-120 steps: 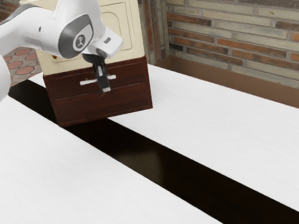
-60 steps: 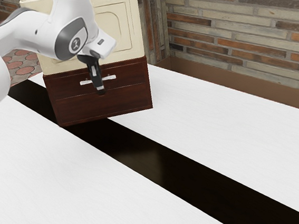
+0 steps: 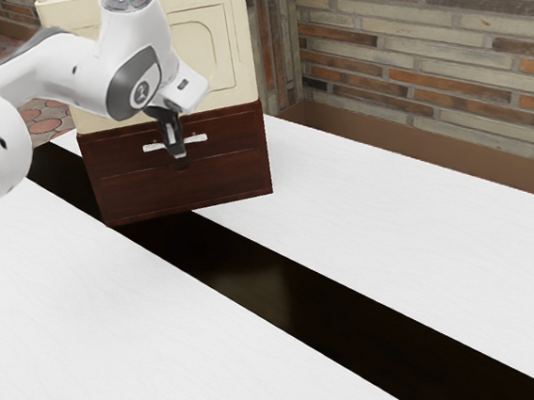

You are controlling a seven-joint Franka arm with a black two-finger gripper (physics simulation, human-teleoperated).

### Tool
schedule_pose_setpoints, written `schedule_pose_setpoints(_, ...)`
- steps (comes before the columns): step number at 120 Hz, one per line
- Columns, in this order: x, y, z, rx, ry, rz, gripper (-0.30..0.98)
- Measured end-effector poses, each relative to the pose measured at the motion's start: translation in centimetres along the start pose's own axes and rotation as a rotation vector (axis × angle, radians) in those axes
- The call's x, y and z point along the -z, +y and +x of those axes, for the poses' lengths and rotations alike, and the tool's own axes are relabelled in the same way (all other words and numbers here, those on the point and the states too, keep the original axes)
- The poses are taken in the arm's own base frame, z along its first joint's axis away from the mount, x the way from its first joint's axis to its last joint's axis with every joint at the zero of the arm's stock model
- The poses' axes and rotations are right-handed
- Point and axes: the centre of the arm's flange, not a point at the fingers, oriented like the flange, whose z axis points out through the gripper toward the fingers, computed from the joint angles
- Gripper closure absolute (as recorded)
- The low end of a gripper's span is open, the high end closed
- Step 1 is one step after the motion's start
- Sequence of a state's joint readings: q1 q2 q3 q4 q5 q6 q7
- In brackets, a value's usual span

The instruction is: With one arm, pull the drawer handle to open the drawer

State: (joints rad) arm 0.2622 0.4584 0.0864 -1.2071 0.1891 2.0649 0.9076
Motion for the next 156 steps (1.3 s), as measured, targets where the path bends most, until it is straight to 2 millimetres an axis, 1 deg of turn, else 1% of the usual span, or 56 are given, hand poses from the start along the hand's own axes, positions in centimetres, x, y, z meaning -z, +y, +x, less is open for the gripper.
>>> schedule_pose_setpoints(37,-0.4,-0.1,0.1,-0.008,0.005,0.014,0.50)
schedule_pose_setpoints(54,-0.7,-0.4,-0.6,-0.002,-0.009,0.019,0.52)
schedule_pose_setpoints(80,-1.1,0.1,-0.8,-0.007,-0.017,0.006,0.57)
schedule_pose_setpoints(94,-0.7,0.5,-1.2,-0.007,-0.020,-0.004,0.59)
schedule_pose_setpoints(109,0.0,1.5,-1.7,-0.011,-0.020,-0.023,0.60)
schedule_pose_setpoints(125,0.6,2.9,-1.7,-0.022,-0.020,-0.042,0.56)
schedule_pose_setpoints(141,1.5,3.9,-1.7,-0.029,-0.014,-0.060,0.62)
schedule_pose_setpoints(156,2.0,4.4,-1.6,-0.036,-0.019,-0.078,0.63)
